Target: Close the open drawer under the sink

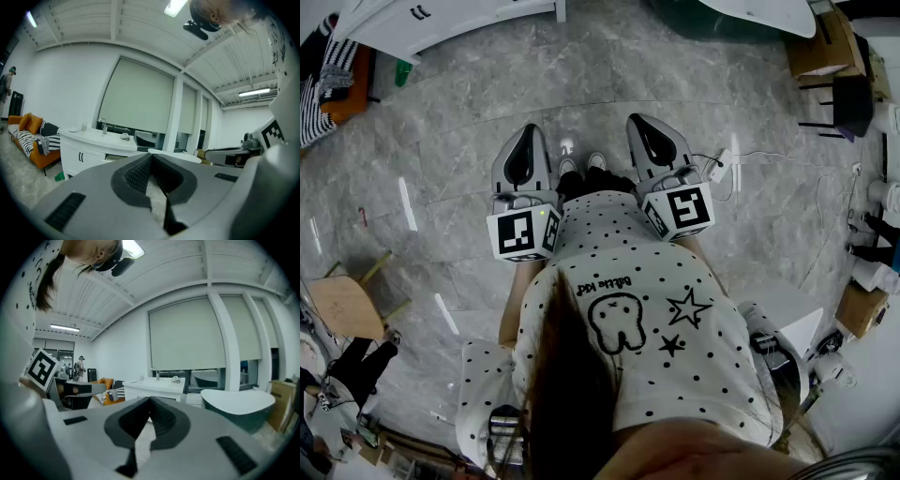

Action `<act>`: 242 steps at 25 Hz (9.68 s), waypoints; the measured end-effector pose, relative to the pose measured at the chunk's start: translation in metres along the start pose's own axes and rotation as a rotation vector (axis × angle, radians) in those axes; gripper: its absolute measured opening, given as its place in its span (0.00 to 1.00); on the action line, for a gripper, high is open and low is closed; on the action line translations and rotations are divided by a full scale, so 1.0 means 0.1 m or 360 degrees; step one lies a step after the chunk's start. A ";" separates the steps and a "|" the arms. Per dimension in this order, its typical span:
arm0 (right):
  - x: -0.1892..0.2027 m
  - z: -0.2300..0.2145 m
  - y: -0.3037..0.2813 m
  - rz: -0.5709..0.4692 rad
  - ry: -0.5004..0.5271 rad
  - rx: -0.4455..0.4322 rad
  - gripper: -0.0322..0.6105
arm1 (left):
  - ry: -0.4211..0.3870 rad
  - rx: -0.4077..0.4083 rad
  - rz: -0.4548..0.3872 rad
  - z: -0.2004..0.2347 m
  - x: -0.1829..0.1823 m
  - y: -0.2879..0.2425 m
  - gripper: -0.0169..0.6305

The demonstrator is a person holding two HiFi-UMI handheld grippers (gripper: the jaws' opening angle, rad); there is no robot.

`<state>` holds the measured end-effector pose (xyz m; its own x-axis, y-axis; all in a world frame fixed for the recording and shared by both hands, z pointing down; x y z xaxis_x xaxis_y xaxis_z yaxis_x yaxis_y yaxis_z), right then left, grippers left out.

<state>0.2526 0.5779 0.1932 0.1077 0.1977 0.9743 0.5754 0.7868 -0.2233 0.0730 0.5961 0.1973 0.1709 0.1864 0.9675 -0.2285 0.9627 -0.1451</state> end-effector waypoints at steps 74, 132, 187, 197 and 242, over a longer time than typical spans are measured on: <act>-0.37 -0.47 -2.41 0.0046 -0.0080 -0.0024 0.07 | 0.0115 -0.0052 0.0045 1.60 -0.41 -1.90 0.04; -0.86 -2.06 -4.65 0.0098 -0.0092 -0.0016 0.07 | 0.0101 -0.0138 -0.0015 2.37 -1.08 -4.48 0.04; -1.08 -2.66 -5.86 0.0097 -0.0061 -0.0141 0.07 | 0.0099 -0.0331 -0.0066 2.98 -1.31 -5.41 0.04; -1.15 -2.60 -5.97 0.0097 -0.0097 -0.0081 0.07 | 0.0082 -0.0254 -0.0038 3.13 -1.43 -5.57 0.04; -0.62 -2.37 -6.09 0.0289 -0.0107 -0.0090 0.07 | 0.0238 -0.0100 0.0554 3.36 0.51 -5.61 0.16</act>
<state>0.0874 -0.0523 0.2752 0.1608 0.3736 0.9135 0.5962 0.7009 -0.3916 -0.1122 -0.0005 0.3976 0.2324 0.5265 0.8178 -0.2393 0.8459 -0.4766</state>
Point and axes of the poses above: the fingertips, and each gripper's own axes: y backward along the fingers, z to its left, x out of its underside, the point moved 3 cm from there along y, backward along the fingers
